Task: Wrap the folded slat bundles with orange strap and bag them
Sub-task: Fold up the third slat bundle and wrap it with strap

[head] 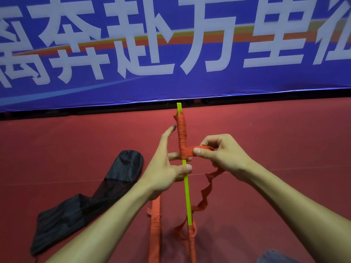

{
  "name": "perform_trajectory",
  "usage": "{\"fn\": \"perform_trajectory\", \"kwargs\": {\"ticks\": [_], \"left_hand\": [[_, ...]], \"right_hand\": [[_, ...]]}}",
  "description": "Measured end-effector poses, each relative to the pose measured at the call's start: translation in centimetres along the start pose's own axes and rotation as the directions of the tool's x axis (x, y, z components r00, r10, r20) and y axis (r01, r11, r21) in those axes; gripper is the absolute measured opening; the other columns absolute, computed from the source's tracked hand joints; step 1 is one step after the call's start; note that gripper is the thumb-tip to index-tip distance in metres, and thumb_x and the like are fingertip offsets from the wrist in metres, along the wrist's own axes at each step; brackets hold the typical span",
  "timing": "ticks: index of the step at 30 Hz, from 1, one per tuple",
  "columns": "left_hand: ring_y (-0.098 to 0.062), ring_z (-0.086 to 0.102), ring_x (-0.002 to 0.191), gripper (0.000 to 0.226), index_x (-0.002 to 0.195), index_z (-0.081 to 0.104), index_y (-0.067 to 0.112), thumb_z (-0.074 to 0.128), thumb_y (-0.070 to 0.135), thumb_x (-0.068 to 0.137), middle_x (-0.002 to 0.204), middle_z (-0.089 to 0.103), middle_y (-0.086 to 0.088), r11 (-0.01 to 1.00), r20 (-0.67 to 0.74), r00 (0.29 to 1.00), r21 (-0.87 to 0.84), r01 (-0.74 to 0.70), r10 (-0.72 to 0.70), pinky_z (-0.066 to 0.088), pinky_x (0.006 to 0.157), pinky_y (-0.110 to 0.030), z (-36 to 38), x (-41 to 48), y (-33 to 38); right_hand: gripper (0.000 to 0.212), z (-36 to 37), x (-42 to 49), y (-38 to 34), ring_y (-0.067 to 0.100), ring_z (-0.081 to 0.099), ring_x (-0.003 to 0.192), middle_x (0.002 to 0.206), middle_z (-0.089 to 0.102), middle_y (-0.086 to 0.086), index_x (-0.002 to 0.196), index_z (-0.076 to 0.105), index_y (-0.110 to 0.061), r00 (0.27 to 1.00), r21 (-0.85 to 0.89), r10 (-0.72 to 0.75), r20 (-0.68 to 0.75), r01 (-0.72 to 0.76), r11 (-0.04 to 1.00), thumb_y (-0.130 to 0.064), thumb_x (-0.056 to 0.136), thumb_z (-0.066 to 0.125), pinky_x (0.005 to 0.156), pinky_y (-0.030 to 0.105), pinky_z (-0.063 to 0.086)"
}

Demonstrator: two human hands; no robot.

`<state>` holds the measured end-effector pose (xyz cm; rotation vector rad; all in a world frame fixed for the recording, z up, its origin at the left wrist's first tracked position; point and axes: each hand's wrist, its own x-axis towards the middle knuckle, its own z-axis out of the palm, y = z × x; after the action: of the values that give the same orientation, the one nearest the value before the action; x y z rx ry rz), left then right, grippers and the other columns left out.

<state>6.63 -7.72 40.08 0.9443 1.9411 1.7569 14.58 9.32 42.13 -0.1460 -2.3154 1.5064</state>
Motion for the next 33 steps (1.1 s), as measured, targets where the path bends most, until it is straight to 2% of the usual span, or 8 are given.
{"fn": "perform_trajectory", "kwargs": {"ticks": [3,10,14,16,20,25,28,33], "left_hand": [[-0.045,0.070,0.095,0.104,0.148,0.020,0.055,0.065,-0.016,0.086,0.108,0.071,-0.017,1.000,0.042,0.999,-0.006,-0.019,0.019,0.061,0.075,-0.047,0.1,-0.1,0.0],[-0.038,0.074,0.080,0.090,0.133,0.031,0.049,0.047,-0.028,0.088,0.103,0.071,-0.019,0.993,0.103,0.993,-0.107,-0.049,0.060,0.061,0.066,-0.041,1.2,-0.1,0.4],[-0.043,0.073,0.084,0.091,0.128,0.034,0.051,0.044,-0.030,0.087,0.100,0.072,-0.014,0.987,0.139,0.987,-0.152,-0.055,0.076,0.060,0.076,-0.057,1.2,-0.1,0.4],[-0.041,0.073,0.082,0.098,0.133,0.029,0.053,0.042,-0.032,0.085,0.098,0.073,-0.012,0.979,0.126,0.987,-0.191,-0.069,0.095,0.057,0.079,-0.063,1.3,-0.1,0.5],[-0.035,0.072,0.081,0.119,0.140,0.008,0.067,0.042,-0.033,0.085,0.103,0.069,-0.018,0.969,0.106,0.983,-0.214,-0.123,0.149,0.061,0.076,-0.053,1.5,-0.4,0.8],[-0.037,0.073,0.087,0.113,0.141,0.011,0.070,0.059,-0.018,0.088,0.122,0.067,-0.012,0.983,0.019,0.983,-0.020,-0.184,0.184,0.062,0.076,-0.045,1.8,-0.5,1.1],[-0.003,0.069,0.074,0.119,0.141,0.005,0.073,0.086,0.015,0.076,0.103,0.073,0.014,0.930,-0.081,0.967,0.305,-0.208,0.243,0.060,0.084,-0.040,1.6,-0.3,1.0],[0.000,0.069,0.073,0.118,0.141,-0.001,0.071,0.086,0.028,0.075,0.079,0.074,0.010,0.864,-0.180,0.947,0.480,-0.151,0.266,0.057,0.078,-0.029,1.6,-0.1,0.9]], "right_hand": [[0.022,-0.3,-0.1,0.3,0.009,0.032,0.043,0.043,0.041,-0.010,0.070,0.066,-0.004,1.000,0.020,0.002,-0.021,-0.002,1.000,-0.018,0.084,0.074,0.042,0.019,0.028],[0.007,-0.4,-0.3,-0.1,0.010,0.037,0.045,0.056,0.059,0.001,0.085,0.072,-0.005,1.000,0.134,-0.011,0.006,0.010,0.991,-0.012,0.083,0.075,0.040,0.019,0.032],[0.014,-0.5,-0.4,-0.4,0.008,0.035,0.044,0.058,0.058,0.001,0.098,0.072,-0.001,0.999,0.161,0.005,0.053,-0.013,0.987,-0.009,0.088,0.069,0.039,0.018,0.030],[0.006,-0.3,-0.3,-0.6,0.006,0.036,0.042,0.057,0.058,0.001,0.090,0.072,-0.005,0.998,0.167,0.007,0.066,-0.018,0.986,-0.008,0.090,0.066,0.039,0.016,0.030],[0.010,0.0,-0.2,-0.6,0.005,0.036,0.043,0.061,0.055,0.004,0.087,0.070,-0.005,0.996,0.126,0.009,0.087,-0.020,0.992,-0.010,0.093,0.063,0.040,0.018,0.030],[0.022,0.5,-0.3,-0.9,0.005,0.035,0.042,0.049,0.050,-0.005,0.073,0.066,-0.004,1.000,0.055,0.020,-0.011,-0.020,0.998,-0.016,0.091,0.067,0.043,0.019,0.029],[0.024,1.2,-0.4,-1.2,0.000,0.036,0.038,0.041,0.047,-0.012,0.067,0.063,-0.007,0.996,0.060,0.015,-0.087,-0.010,0.998,-0.016,0.087,0.072,0.042,0.014,0.031],[0.019,1.2,-0.7,-1.7,0.006,0.042,0.040,0.048,0.053,-0.004,0.072,0.069,-0.005,0.995,0.070,0.008,-0.100,-0.001,0.998,-0.017,0.085,0.074,0.039,0.020,0.037]]}}
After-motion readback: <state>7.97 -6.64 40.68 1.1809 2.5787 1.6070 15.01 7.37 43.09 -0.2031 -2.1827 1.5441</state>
